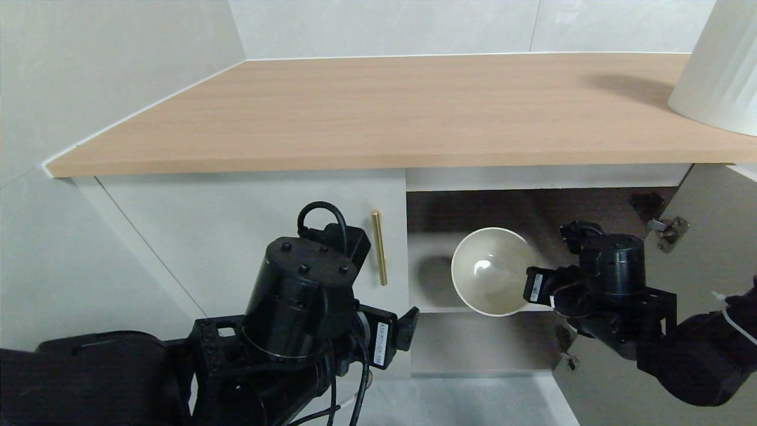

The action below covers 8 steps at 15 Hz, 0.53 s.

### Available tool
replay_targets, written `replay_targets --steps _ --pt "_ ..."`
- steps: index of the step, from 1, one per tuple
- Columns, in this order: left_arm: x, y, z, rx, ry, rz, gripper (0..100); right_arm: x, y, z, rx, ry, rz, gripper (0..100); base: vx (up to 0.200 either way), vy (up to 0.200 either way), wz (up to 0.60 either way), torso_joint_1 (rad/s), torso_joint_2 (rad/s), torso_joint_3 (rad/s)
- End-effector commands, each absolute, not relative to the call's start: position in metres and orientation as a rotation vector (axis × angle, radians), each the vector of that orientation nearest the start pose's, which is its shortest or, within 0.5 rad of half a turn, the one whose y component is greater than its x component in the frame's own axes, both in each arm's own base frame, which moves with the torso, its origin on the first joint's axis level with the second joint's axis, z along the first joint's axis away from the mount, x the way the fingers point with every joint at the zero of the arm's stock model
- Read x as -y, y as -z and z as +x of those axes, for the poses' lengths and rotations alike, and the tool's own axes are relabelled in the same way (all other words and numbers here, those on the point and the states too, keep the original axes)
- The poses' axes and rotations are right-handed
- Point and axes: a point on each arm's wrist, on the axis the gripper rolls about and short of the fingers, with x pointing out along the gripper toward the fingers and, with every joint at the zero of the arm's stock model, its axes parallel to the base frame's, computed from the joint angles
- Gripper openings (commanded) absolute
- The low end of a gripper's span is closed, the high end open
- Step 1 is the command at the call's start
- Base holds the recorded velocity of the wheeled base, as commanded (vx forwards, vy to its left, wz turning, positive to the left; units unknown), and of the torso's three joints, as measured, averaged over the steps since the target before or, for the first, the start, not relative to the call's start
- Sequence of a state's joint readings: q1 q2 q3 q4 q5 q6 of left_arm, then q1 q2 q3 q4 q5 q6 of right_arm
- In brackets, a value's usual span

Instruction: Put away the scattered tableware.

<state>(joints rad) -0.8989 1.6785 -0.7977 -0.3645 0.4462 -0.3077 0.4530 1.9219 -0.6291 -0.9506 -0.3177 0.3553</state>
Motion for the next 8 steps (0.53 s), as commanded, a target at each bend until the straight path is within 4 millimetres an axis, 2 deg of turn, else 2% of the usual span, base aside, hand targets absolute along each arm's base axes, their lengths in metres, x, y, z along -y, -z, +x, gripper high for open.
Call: replay_targets --steps 1,4,8 --pt "0.22 -0.162 0.187 -0.468 0.373 0.025 100 -0.129 -0.095 0.302 -0.338 -0.044 0.226 0 0.0 0.0 0.0 0.0 0.0 0.0" --pt "0.22 -0.163 0.187 -0.465 0.374 0.023 100 -0.124 -0.088 0.326 -0.314 0.051 0.269 0 0.0 0.0 0.0 0.0 0.0 0.0" --pt "0.22 -0.163 0.188 -0.466 0.373 0.024 100 -0.12 -0.085 0.335 -0.308 0.076 0.278 0 0.0 0.0 0.0 0.0 0.0 0.0"
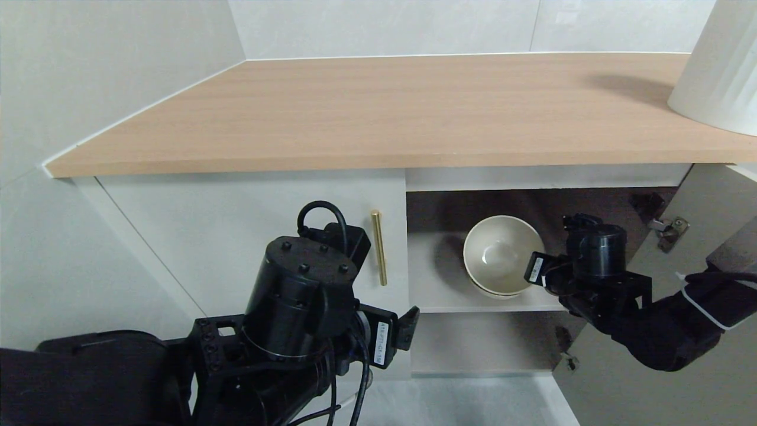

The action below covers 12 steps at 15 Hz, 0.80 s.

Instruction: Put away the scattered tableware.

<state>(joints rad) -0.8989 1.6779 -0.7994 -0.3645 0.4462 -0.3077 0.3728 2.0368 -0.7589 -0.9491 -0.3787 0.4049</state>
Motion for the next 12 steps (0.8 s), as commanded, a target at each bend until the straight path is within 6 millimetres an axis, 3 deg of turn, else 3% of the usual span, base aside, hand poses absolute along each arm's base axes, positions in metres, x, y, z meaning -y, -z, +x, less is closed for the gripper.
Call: replay_targets --steps 1,12 --pt "0.22 -0.163 0.188 -0.466 0.374 0.025 100 -0.119 -0.083 0.34 -0.307 0.082 0.282 0 0.0 0.0 0.0 0.0 0.0 0.0" --pt "0.221 -0.16 0.188 -0.472 0.372 0.03 100 -0.121 -0.062 0.362 -0.324 0.114 0.312 0 0.0 0.0 0.0 0.0 0.0 0.0"
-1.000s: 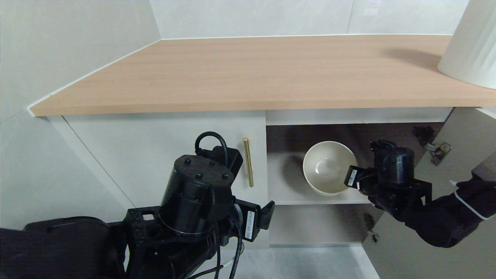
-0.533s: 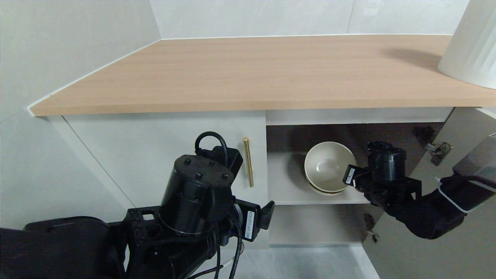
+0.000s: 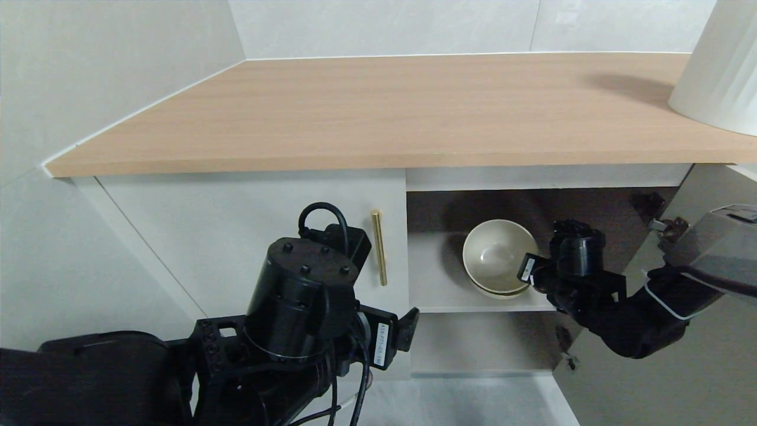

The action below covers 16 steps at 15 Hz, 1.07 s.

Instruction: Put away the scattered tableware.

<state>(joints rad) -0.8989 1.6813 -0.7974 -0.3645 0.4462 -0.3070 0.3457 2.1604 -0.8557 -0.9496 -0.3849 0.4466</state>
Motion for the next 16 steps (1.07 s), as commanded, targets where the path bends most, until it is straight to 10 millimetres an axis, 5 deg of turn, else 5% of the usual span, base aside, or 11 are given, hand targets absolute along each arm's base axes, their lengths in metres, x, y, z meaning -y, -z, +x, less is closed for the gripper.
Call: replay_targets --steps 1,8,9,16 --pt "0.221 -0.16 0.1882 -0.473 0.372 0.03 100 -0.1217 -0.0606 0.3618 -0.327 0.113 0.311 0 0.0 0.0 0.0 0.0 0.0 0.0" --pt "0.2204 -0.1605 0.1877 -0.472 0.372 0.03 100 -0.1216 -0.0581 0.3634 -0.329 0.12 0.31 0 0.0 0.0 0.0 0.0 0.0 0.0" --pt "0.2204 -0.1605 0.1877 -0.472 0.372 0.029 100 -0.1216 -0.0581 0.3634 -0.329 0.12 0.31 100 0.0 0.0 0.0 0.0 0.0 0.0" --pt "0.2195 -0.1622 0.1887 -0.467 0.367 0.022 100 -0.1204 -0.0656 0.3568 -0.332 0.118 0.307 100 0.0 0.0 0.0 0.0 0.0 0.0"
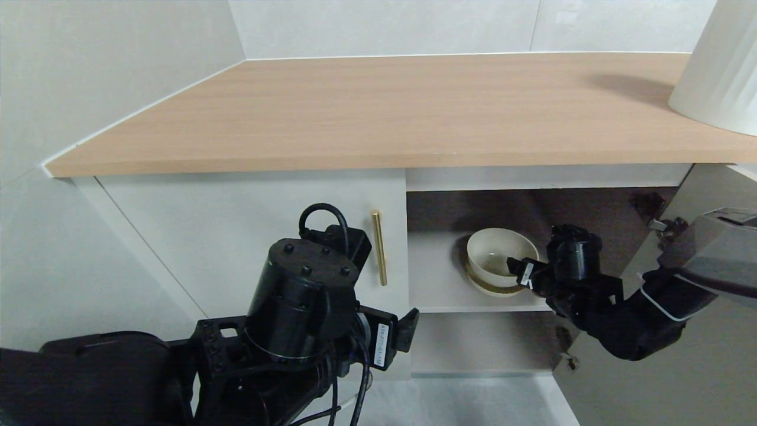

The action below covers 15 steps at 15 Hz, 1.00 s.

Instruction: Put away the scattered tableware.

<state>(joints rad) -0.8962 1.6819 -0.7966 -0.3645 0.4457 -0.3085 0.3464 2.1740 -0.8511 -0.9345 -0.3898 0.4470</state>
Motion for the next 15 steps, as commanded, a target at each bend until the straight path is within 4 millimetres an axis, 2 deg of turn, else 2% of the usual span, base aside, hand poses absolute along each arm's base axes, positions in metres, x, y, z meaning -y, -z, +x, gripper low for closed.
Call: replay_targets --steps 1,3,5,7,9,11,13,15 --pt "0.215 -0.165 0.192 -0.462 0.35 0.005 100 -0.119 -0.072 0.351 -0.347 0.118 0.301 100 0.0 0.0 0.0 0.0 0.0 0.0" --pt "0.196 -0.183 0.198 -0.416 0.304 -0.061 100 -0.117 -0.103 0.327 -0.391 0.08 0.292 100 0.0 0.0 0.0 0.0 0.0 0.0" --pt "0.166 -0.194 0.193 -0.399 0.255 -0.085 100 -0.109 -0.147 0.283 -0.476 -0.062 0.299 100 0.0 0.0 0.0 0.0 0.0 0.0" --pt "0.139 -0.202 0.179 -0.401 0.226 -0.081 100 -0.106 -0.177 0.232 -0.658 -0.154 0.249 100 0.0 0.0 0.0 0.0 0.0 0.0" --pt "0.117 -0.215 0.168 -0.397 0.227 -0.109 100 -0.108 -0.2 0.189 -0.72 -0.244 0.191 100 0.0 0.0 0.0 0.0 0.0 0.0" --pt "0.106 -0.213 0.167 -0.42 0.212 -0.116 100 -0.105 -0.208 0.175 -0.691 -0.274 0.155 100 0.0 0.0 0.0 0.0 0.0 0.0" --pt "0.097 -0.207 0.174 -0.437 0.15 -0.12 100 -0.103 -0.205 0.174 -0.724 -0.267 0.143 100 0.0 0.0 0.0 0.0 0.0 0.0" --pt "0.096 -0.206 0.173 -0.44 0.15 -0.117 100 -0.103 -0.2 0.171 -0.75 -0.269 0.134 100 0.0 0.0 0.0 0.0 0.0 0.0"
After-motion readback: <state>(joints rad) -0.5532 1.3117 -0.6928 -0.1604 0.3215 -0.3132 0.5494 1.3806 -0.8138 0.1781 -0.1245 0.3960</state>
